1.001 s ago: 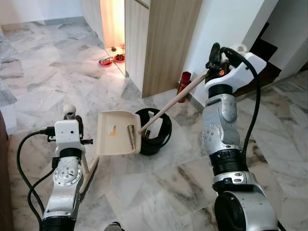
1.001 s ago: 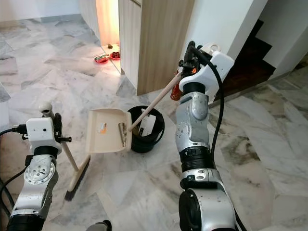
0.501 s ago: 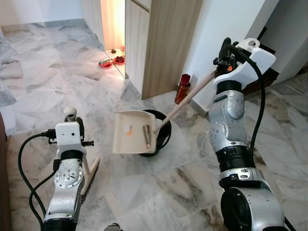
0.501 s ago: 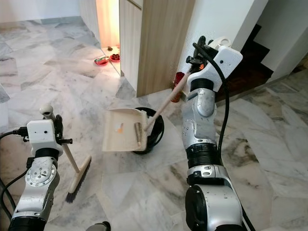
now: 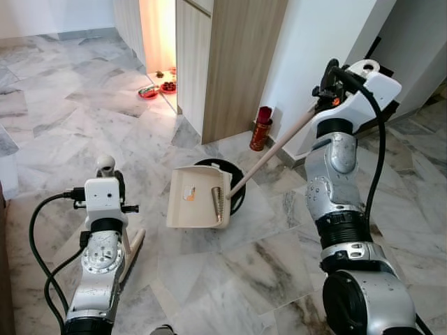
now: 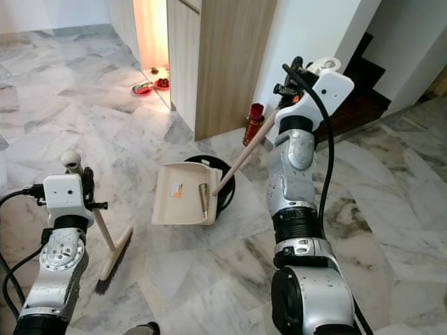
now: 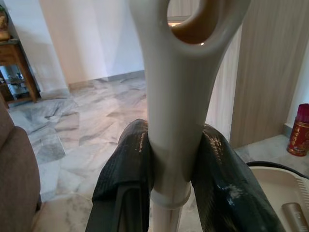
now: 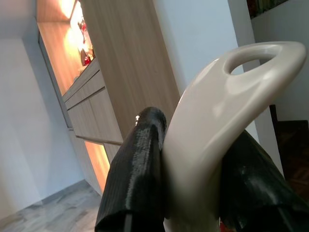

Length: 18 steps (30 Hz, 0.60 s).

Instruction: Sweep floor

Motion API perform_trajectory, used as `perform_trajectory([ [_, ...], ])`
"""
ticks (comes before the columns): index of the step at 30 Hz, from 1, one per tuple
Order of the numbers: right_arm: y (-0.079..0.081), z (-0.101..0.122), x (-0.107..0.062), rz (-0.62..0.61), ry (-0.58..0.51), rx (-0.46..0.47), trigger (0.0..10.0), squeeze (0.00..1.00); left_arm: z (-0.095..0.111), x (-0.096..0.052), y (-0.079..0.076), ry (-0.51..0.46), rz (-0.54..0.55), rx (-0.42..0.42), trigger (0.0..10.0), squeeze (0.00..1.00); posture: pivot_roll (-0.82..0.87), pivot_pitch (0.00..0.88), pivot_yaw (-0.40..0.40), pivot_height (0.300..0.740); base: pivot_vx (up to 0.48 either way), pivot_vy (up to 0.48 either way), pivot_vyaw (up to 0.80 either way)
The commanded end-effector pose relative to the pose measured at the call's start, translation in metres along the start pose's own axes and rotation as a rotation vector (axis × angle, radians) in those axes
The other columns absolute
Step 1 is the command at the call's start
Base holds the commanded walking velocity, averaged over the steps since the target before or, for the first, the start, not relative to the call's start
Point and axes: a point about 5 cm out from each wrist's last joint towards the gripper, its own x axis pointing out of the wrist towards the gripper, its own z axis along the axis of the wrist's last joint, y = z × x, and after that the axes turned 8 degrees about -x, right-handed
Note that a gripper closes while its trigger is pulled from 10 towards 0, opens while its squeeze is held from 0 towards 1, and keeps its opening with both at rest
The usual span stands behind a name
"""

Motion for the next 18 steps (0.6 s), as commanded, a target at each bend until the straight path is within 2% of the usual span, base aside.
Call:
perform_trajectory([
  [1, 0.0007, 0.0203, 0.0083, -0.014, -0.096, 0.035, 10.0, 0.00, 0.0108, 0.0014, -0.0009, -0.060, -0.003, 0.007, 10.0, 0.00, 0.26, 0.042, -0.132, 0.740, 0.244, 0.000, 0.00],
  [18, 0.0048, 0.0244, 0.0098, 0.011, -0.115, 0.052, 10.0, 0.00, 0.0118, 0.0019, 0.0001, -0.064, 0.008, 0.013, 10.0, 0.00, 0.26, 0.041, -0.137, 0.740, 0.299, 0.000, 0.00],
])
